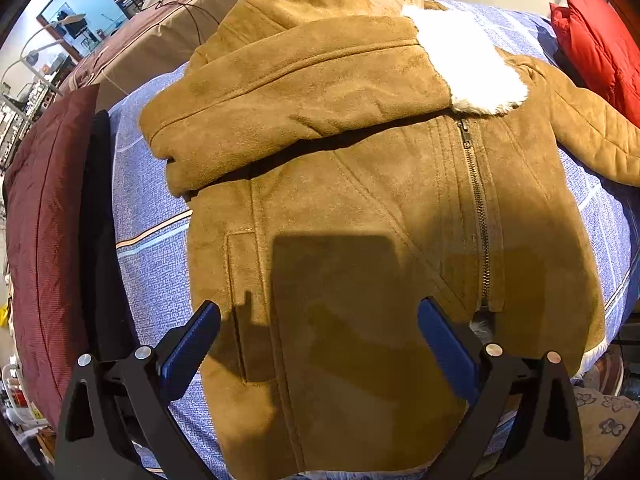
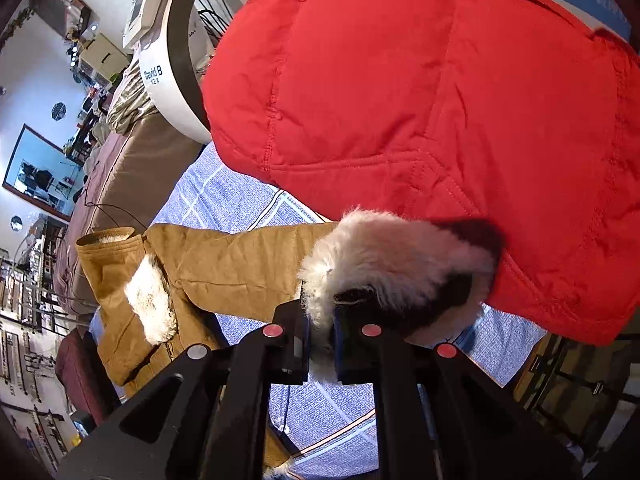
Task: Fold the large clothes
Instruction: 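Grasp the other fleece-cuffed sleeve with the right gripper and lift it, then fold the held sleeve across the jacket front and open the right gripper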
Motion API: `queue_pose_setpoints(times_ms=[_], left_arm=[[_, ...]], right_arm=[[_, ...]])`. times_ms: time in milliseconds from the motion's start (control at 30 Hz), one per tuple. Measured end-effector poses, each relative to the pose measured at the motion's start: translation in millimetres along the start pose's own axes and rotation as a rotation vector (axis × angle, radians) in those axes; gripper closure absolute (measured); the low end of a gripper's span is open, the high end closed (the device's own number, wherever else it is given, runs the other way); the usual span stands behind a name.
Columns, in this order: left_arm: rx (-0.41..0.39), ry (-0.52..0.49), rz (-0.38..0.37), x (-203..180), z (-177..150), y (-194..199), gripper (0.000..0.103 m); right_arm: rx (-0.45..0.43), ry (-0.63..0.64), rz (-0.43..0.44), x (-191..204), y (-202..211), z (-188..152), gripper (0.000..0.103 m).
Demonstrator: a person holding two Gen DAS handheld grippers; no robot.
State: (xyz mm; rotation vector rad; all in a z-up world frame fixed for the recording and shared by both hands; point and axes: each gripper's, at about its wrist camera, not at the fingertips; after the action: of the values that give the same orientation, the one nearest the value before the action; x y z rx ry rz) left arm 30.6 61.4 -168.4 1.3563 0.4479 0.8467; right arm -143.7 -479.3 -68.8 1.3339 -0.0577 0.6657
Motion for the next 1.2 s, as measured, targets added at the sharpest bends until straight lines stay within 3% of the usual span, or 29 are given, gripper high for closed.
queue_pose_setpoints(times_ms=[200, 333, 433, 533, 733, 900, 1067, 1100, 1133, 1200], left_arm=[[0.001, 0.045, 0.005, 13, -2, 0, 0.006], [-0.020, 0.075, 0.020, 23, -6, 6, 0.006], [-0.022, 0.108, 0.028, 34, -11, 10, 0.006], [-0.012, 0.155, 0.042, 47, -20, 11, 0.006], [0.024, 0.288, 0.069, 75, -51, 14, 0.006], [0.077, 0.385, 0.070, 96, -79, 6, 0.006], [0.088, 0.437, 0.069, 109, -90, 3, 0.006], [0.083, 0.439, 0.069, 111, -89, 3, 0.006], [0.075, 0.437, 0.067, 113, -88, 3, 0.006], [0.057, 0.423, 0.061, 114, -79, 4, 0.006]], right_arm=[[-0.025, 0.179, 0.052, 84, -4, 21, 0.094], [0.004, 0.423, 0.122, 192, -27, -4, 0.094], [0.029, 0.717, 0.137, 285, -50, -66, 0.094], [0.087, 1.007, 0.148, 360, -80, -151, 0.094], [0.095, 1.477, 0.030, 430, -135, -309, 0.094], [0.086, 1.689, -0.013, 462, -160, -391, 0.094], [0.011, 1.761, -0.010, 478, -169, -434, 0.092], [0.007, 1.744, -0.006, 481, -167, -436, 0.081], [0.025, 1.705, 0.021, 483, -163, -433, 0.052], [0.047, 1.600, 0.096, 483, -152, -419, 0.022]])
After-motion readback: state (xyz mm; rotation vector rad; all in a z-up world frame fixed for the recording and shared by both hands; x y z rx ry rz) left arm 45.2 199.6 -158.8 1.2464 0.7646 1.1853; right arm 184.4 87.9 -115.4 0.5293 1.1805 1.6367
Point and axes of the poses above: each gripper's, at about its wrist camera, not at the fingertips, and y roughly against the way its jaws point, x to its left, z to its top, and after that the axes turned 12 degrees about -y, right-handed
